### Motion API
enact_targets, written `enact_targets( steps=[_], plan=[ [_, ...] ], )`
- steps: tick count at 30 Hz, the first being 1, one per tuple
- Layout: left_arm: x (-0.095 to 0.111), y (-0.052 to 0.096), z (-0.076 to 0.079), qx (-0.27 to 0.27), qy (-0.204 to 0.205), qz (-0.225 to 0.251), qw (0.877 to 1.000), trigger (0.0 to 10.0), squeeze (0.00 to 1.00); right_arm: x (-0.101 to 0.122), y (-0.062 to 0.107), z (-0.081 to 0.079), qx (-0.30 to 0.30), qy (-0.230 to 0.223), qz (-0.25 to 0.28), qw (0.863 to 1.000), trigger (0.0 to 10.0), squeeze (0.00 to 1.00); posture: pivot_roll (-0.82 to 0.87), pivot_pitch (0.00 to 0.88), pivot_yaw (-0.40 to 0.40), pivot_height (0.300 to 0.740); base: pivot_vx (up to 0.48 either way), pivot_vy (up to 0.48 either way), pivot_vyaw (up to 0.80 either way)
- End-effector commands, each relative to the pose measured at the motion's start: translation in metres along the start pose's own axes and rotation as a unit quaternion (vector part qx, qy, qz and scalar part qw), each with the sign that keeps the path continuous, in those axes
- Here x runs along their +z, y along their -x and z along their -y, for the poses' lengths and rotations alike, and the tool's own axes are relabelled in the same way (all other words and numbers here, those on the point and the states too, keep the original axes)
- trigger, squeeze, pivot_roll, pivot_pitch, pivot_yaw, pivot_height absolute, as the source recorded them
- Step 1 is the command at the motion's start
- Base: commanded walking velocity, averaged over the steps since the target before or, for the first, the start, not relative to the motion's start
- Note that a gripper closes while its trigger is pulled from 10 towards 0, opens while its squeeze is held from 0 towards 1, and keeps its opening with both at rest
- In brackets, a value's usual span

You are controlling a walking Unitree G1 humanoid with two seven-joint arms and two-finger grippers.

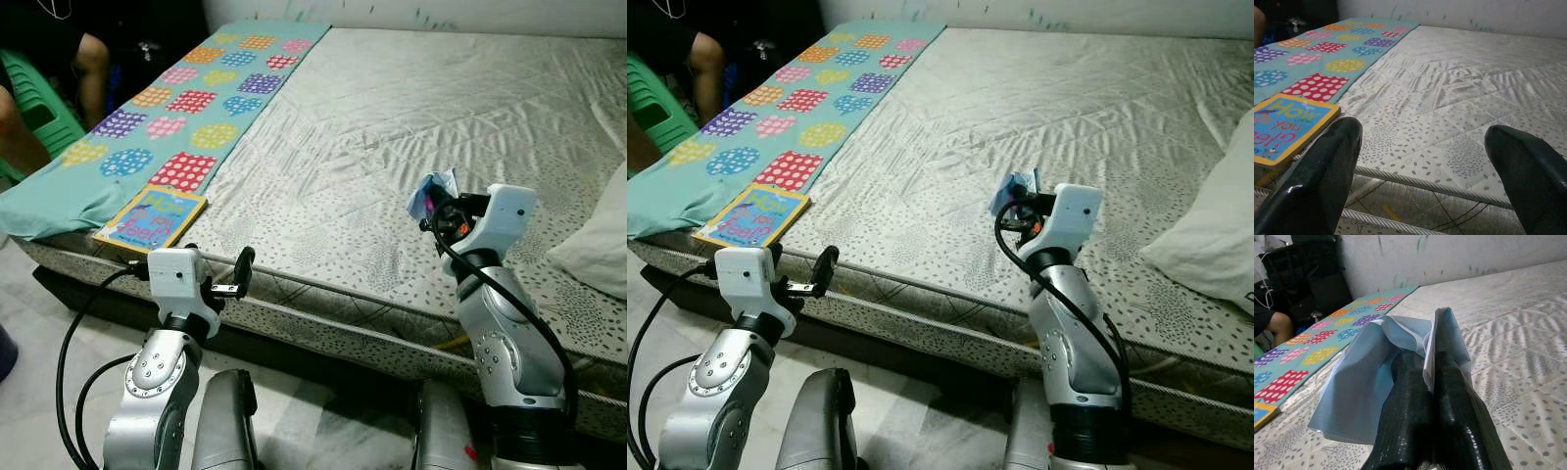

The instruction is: Clean up the room

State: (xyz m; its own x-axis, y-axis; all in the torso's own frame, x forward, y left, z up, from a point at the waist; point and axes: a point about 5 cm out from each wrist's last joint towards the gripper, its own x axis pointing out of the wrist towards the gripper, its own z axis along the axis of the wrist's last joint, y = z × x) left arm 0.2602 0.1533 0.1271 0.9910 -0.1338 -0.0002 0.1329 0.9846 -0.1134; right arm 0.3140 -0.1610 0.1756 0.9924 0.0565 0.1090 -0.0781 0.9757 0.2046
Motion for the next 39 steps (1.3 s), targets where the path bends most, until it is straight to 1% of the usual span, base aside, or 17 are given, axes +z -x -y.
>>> enact_targets(
  steps=[1, 5, 11, 17, 22, 27, 31, 39],
  plan=[
    [0.0025, -0.0022, -0.0024, 0.001, -0.006, 0.007, 1.000, 10.0, 0.00, 0.0089, -0.0025, -0.0030, 0.005, -0.001, 0.012, 1.000, 10.0, 0.00, -0.18, 0.000, 0.078, 0.582, 0.000, 0.000, 0.00],
    [0.0021, -0.0024, -0.0019, 0.001, -0.006, 0.008, 1.000, 10.0, 0.00, 0.0083, -0.0029, -0.0036, 0.008, -0.003, 0.007, 1.000, 10.0, 0.00, -0.18, 0.000, 0.072, 0.601, 0.000, 0.000, 0.00],
    [0.0014, -0.0026, -0.0026, 0.004, -0.006, 0.009, 1.000, 10.0, 0.00, 0.0086, -0.0062, -0.0060, 0.014, -0.005, 0.006, 1.000, 10.0, 0.00, -0.17, 0.000, 0.066, 0.647, 0.000, 0.000, 0.00],
    [0.0008, -0.0027, -0.0017, 0.000, -0.007, 0.008, 1.000, 10.0, 0.00, 0.0087, -0.0073, -0.0057, 0.013, -0.005, 0.006, 1.000, 10.0, 0.00, -0.16, 0.000, 0.068, 0.680, 0.000, 0.000, 0.00],
    [0.0007, -0.0048, 0.0003, -0.003, -0.007, 0.009, 1.000, 10.0, 0.00, 0.0098, -0.0071, -0.0039, 0.012, -0.003, 0.008, 1.000, 10.0, 0.00, -0.17, 0.000, 0.070, 0.703, 0.000, 0.000, 0.00],
    [0.0002, -0.0062, 0.0038, -0.011, -0.005, 0.008, 1.000, 10.0, 0.00, 0.0116, -0.0070, -0.0005, 0.005, 0.001, 0.012, 1.000, 10.0, 0.00, -0.18, 0.000, 0.077, 0.740, 0.000, 0.000, 0.00],
    [0.0011, -0.0078, 0.0043, -0.014, -0.006, 0.009, 1.000, 10.0, 0.00, 0.0109, -0.0064, 0.0000, 0.004, 0.001, 0.012, 1.000, 10.0, 0.00, -0.18, 0.000, 0.077, 0.740, 0.000, 0.000, 0.00],
    [0.0008, -0.0096, 0.0054, -0.017, -0.006, 0.009, 1.000, 10.0, 0.00, 0.0048, -0.0070, -0.0063, 0.009, -0.002, 0.007, 1.000, 10.0, 0.00, -0.17, 0.000, 0.084, 0.740, 0.000, 0.000, 0.00]
  ],
)
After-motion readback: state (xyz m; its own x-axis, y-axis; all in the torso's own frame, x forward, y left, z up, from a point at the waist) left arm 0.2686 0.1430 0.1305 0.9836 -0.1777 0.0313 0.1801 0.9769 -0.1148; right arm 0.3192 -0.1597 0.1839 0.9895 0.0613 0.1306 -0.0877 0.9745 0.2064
